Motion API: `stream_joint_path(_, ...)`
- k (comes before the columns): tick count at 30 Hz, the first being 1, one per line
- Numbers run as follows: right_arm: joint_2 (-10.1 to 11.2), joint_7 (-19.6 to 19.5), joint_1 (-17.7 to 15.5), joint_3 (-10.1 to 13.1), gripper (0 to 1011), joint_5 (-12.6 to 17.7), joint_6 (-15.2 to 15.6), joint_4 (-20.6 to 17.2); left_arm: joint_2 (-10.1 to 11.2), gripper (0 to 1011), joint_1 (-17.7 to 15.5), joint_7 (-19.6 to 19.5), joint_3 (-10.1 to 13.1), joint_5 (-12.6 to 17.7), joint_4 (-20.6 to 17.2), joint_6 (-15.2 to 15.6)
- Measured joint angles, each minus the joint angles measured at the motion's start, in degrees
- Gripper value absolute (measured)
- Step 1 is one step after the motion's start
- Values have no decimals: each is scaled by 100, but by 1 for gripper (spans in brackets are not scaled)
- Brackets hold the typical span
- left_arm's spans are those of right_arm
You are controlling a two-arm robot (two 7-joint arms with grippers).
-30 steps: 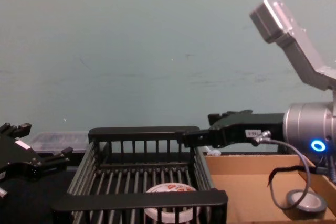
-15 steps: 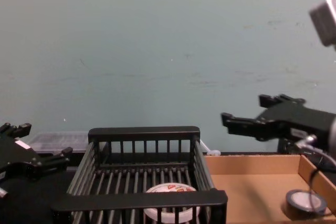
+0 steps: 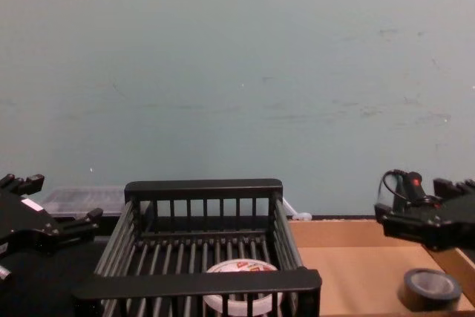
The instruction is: Pick up the white tape and place it into the black box , Pick up the silver tape and place it into the brown box.
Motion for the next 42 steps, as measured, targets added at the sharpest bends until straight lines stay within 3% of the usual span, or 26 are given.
stream_joint_path(8, -60, -25, -168, 145, 1002, -62, -14, -28, 0, 1001, 0, 0, 0, 0, 0, 0)
stream_joint_path(42, -50, -30, -143, 111, 1000, -64, -17, -22, 0, 1001, 0, 0, 0, 0, 0, 0)
